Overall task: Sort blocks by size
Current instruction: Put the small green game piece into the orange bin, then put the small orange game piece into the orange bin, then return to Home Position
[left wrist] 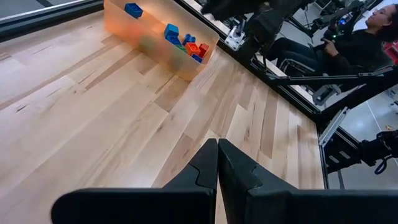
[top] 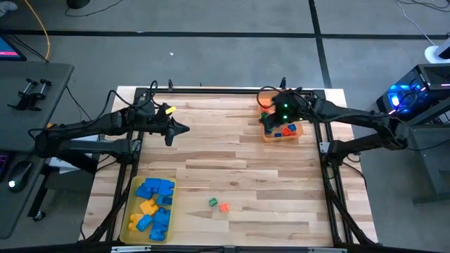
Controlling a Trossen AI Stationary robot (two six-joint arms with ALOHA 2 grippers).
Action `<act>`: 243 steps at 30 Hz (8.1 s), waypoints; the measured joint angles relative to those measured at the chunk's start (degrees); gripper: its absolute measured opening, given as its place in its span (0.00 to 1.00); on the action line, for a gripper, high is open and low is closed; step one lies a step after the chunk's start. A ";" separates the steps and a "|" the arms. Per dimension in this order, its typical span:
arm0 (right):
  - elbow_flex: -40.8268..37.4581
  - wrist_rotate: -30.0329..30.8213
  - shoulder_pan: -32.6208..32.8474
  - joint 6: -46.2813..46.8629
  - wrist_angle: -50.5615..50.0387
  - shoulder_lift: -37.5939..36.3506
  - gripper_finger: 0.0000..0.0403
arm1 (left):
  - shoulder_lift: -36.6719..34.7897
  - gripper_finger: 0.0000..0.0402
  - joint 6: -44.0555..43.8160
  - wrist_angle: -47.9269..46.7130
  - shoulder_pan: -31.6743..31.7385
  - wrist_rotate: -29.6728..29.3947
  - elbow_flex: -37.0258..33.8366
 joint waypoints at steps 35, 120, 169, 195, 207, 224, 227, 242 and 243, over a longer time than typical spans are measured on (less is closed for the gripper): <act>43.08 -13.48 39.61 -50.06 9.52 57.26 0.62 | -0.02 0.00 -0.16 -0.31 -0.03 0.00 0.00; 4.83 -12.54 21.02 -1.21 13.72 9.53 0.80 | 0.00 0.00 -1.59 -0.90 0.12 -1.97 0.00; 28.61 -4.02 43.61 -48.38 15.86 54.57 0.57 | 0.03 0.00 -3.61 -4.26 -1.24 -2.95 0.00; 13.33 25.30 6.66 -32.71 -15.02 8.19 0.33 | 0.00 0.00 3.60 11.23 -0.62 -7.95 0.00; -1.48 18.78 -4.90 -19.55 -7.63 -0.18 0.67 | -1.09 0.00 7.41 18.88 -0.78 -2.37 0.00; -0.20 13.44 -8.38 -17.94 -3.60 0.33 0.97 | -9.33 0.00 0.06 50.56 -12.51 -8.94 -21.20; -0.20 9.77 -8.36 -15.19 -3.58 0.33 0.97 | -9.94 0.00 -1.14 59.65 -14.40 -11.53 -26.87; -0.17 -4.03 -4.72 -7.43 -6.76 -3.10 0.97 | -26.32 0.00 -0.49 47.09 -9.60 -14.80 -36.74; -0.17 -3.27 -3.89 -7.02 -7.62 -4.15 0.97 | -27.41 0.00 -0.68 45.96 -9.28 -14.72 -36.74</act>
